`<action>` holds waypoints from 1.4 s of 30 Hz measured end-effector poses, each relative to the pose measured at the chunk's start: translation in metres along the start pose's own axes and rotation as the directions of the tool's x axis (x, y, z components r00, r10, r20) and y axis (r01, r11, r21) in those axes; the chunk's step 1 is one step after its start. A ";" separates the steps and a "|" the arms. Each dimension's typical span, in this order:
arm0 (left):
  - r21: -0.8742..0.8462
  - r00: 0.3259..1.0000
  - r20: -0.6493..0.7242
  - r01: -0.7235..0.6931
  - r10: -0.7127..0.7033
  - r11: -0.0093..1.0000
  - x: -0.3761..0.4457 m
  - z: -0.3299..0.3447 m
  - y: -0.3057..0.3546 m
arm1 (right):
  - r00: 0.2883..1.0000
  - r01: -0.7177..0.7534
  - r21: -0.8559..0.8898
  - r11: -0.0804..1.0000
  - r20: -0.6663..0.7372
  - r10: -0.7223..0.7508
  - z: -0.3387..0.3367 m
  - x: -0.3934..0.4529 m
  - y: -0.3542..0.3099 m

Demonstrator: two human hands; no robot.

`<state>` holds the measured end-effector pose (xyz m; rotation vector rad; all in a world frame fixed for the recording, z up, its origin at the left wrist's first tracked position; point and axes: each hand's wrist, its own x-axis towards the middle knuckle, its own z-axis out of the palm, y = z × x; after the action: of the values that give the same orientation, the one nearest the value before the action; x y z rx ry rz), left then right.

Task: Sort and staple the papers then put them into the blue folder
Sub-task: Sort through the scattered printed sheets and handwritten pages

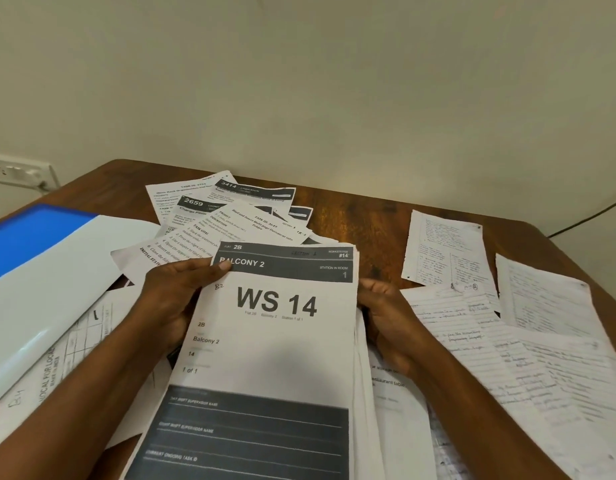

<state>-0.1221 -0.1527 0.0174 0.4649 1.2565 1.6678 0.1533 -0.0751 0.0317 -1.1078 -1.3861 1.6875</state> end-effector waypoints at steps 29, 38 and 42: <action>0.122 0.978 -0.165 -0.106 0.125 0.987 0.010 -0.012 0.003 | 0.881 -0.145 -0.739 0.658 -0.399 -0.254 -0.094 0.025 -0.016; 0.086 0.980 -0.164 -0.104 0.117 0.991 0.008 -0.016 0.010 | 0.973 -0.135 -0.709 0.693 -0.227 -0.042 -0.090 0.022 -0.019; 0.083 0.983 -0.154 -0.089 0.101 0.993 0.007 -0.013 0.013 | 0.892 -0.053 -0.757 0.651 -0.328 -0.310 -0.099 0.028 -0.018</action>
<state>-0.1414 -0.1537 0.0216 0.4514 1.4374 1.7700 0.2317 -0.0066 0.0375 -1.6521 -1.8478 0.6239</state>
